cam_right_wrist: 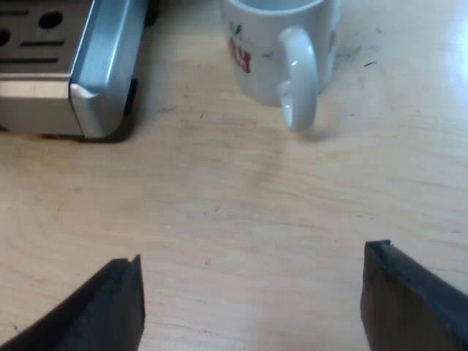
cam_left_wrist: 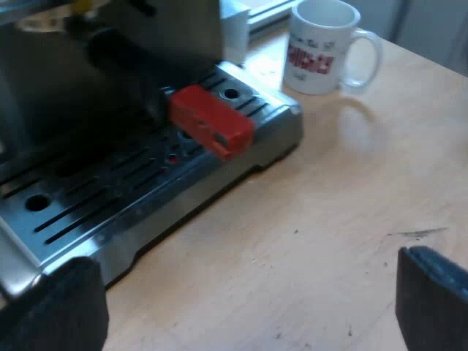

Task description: Place mug into machine

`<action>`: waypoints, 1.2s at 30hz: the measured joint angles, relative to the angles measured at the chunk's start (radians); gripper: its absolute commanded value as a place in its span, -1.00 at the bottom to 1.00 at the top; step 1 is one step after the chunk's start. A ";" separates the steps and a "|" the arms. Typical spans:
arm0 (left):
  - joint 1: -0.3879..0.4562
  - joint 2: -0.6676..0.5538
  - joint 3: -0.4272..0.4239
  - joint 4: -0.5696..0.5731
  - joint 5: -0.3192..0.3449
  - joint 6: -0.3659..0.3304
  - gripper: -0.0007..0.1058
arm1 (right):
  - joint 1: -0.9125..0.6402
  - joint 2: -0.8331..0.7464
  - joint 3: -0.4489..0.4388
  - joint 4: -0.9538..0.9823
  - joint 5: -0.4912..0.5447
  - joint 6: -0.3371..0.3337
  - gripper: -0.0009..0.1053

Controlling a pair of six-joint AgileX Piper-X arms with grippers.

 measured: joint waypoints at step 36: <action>-0.091 0.155 0.197 -0.317 0.044 0.013 0.53 | 0.019 0.313 0.423 -0.954 0.171 -0.014 0.24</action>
